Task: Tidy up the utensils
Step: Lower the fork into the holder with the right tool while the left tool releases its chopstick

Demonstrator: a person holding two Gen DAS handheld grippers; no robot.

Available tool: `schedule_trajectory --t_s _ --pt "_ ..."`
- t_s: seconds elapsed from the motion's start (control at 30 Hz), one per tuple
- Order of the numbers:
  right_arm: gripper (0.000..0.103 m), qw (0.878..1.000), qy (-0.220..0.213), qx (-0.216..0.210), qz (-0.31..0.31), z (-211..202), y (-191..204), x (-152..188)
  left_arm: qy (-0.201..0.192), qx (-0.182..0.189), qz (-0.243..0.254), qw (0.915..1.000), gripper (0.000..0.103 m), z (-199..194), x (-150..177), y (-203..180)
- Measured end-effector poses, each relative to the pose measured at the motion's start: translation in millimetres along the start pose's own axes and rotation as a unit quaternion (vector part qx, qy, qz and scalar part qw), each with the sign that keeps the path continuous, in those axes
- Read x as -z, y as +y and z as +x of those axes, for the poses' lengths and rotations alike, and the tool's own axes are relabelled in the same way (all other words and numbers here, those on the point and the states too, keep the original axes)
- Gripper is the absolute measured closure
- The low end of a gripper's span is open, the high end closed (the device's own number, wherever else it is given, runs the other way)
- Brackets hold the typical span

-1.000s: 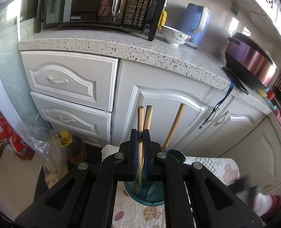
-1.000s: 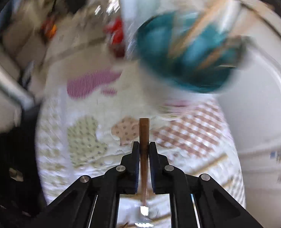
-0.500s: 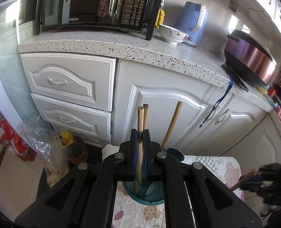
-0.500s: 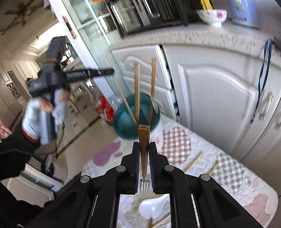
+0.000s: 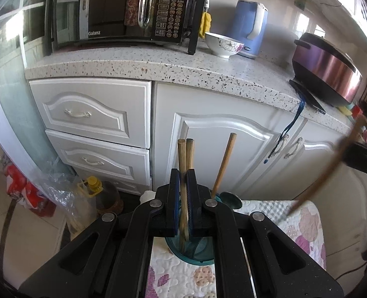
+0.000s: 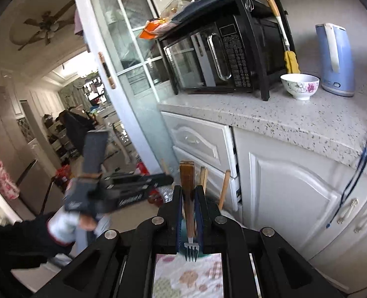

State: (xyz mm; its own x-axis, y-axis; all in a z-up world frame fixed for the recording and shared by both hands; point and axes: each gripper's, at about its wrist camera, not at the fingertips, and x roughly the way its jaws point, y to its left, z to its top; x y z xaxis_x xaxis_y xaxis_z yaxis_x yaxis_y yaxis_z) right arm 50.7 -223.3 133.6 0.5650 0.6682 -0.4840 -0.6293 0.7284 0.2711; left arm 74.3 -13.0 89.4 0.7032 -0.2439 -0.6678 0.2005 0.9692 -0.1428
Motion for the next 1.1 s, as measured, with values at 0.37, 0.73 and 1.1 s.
schedule_trajectory --t_s 0.37,0.73,1.1 --pt "0.094 0.998 0.043 0.019 0.029 60 -19 29 0.025 -0.002 -0.002 0.9997 0.099 23 12 -2" --pt "0.093 0.988 0.097 0.033 0.117 81 -60 75 0.038 -0.014 -0.012 0.9991 0.098 33 23 -8" --pt "0.066 0.987 0.092 0.051 0.118 42 -54 87 0.030 -0.006 -0.029 0.9991 0.075 10 38 -12"
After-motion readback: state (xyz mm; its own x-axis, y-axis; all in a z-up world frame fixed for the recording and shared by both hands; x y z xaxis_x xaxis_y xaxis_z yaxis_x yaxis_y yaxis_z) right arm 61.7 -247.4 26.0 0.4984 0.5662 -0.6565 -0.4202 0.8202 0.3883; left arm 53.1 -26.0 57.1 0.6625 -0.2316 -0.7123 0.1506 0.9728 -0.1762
